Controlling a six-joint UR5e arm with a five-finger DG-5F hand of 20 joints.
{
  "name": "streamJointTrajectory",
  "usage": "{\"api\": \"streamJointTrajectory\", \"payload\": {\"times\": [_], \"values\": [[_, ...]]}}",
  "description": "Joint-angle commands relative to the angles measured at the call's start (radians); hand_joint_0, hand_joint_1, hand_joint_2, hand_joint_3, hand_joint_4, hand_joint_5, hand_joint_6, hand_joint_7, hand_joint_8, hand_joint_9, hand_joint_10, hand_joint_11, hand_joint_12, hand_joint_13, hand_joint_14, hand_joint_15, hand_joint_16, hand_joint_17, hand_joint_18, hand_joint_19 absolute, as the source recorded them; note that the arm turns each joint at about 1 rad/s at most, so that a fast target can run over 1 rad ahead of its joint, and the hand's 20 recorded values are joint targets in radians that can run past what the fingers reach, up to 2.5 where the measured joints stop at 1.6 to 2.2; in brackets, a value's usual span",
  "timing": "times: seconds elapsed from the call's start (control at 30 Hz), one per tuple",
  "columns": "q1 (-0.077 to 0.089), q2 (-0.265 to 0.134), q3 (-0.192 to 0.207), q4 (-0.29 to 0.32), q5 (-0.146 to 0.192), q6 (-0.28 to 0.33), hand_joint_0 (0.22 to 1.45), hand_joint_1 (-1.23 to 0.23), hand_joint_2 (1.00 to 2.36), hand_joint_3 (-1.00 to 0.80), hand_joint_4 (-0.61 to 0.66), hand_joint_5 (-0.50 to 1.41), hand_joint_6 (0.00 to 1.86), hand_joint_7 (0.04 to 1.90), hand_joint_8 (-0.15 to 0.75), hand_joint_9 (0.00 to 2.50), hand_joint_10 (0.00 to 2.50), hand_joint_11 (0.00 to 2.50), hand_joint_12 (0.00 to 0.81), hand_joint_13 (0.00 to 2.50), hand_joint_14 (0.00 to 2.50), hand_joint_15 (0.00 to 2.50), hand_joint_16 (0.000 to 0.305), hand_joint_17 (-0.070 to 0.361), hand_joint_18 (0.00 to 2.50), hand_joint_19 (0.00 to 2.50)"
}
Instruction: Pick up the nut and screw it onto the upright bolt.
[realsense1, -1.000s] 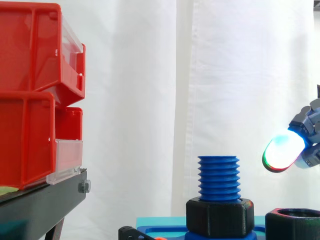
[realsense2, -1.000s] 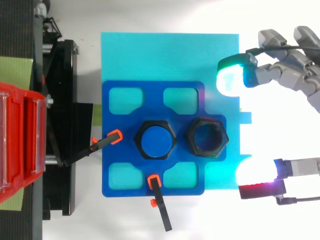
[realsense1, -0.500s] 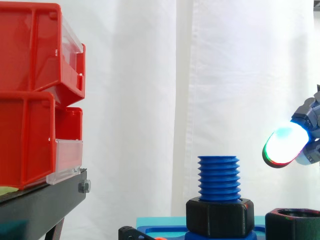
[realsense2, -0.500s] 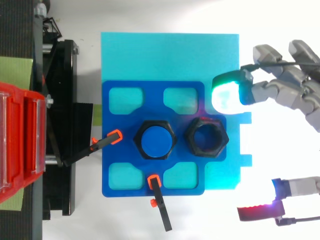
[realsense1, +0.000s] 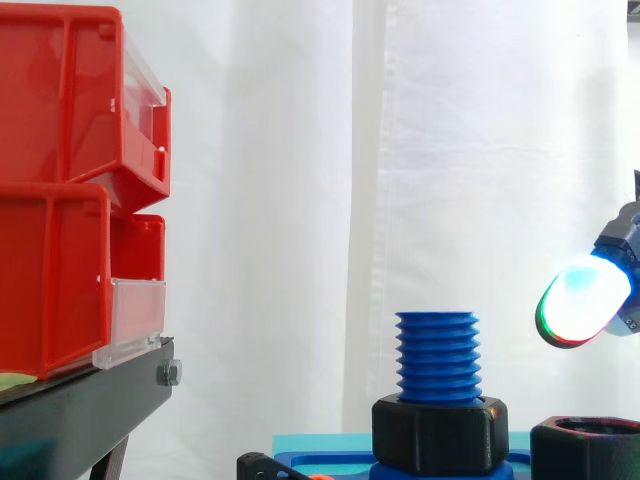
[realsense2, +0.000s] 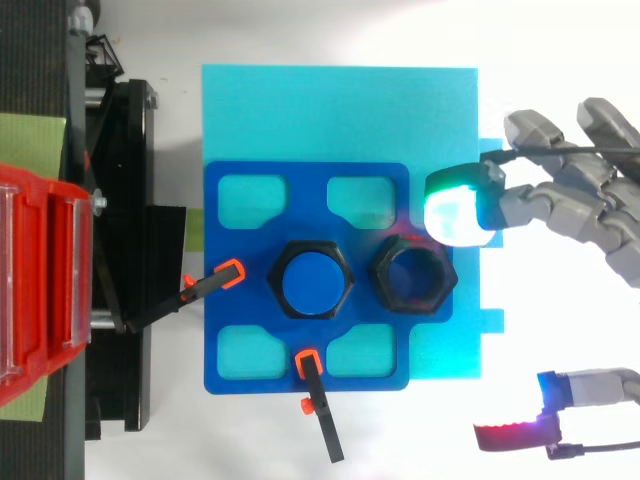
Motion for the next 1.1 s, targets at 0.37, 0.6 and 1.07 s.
{"api": "streamJointTrajectory", "payload": {"times": [0.37, 0.6, 1.07], "values": [[-0.009, 0.0, 0.0, 0.007, 0.001, -0.057, 0.38, -0.84, 1.0, -0.5, 0.18, -0.3, 0.5, 0.66, 0.276, 0.0, 0.0, 0.0, 0.403, 0.0, 0.0, 0.0, 0.057, 0.129, 0.0, 0.0], [-0.007, -0.06, 0.001, 0.008, 0.01, -0.039, 0.39, -0.83, 1.0, -0.5, 0.18, -0.3, 0.5, 0.66, 0.276, 0.0, 0.0, 0.0, 0.403, 0.0, 0.0, 0.0, 0.057, 0.128, 0.0, 0.0], [-0.009, -0.058, 0.064, -0.148, 0.015, 0.065, 0.4, -0.82, 1.0, -0.5, 0.19, -0.3, 0.5, 0.68, 0.277, 0.0, 0.0, 0.0, 0.399, 0.0, 0.0, 0.0, 0.056, 0.125, 0.0, 0.0]]}}
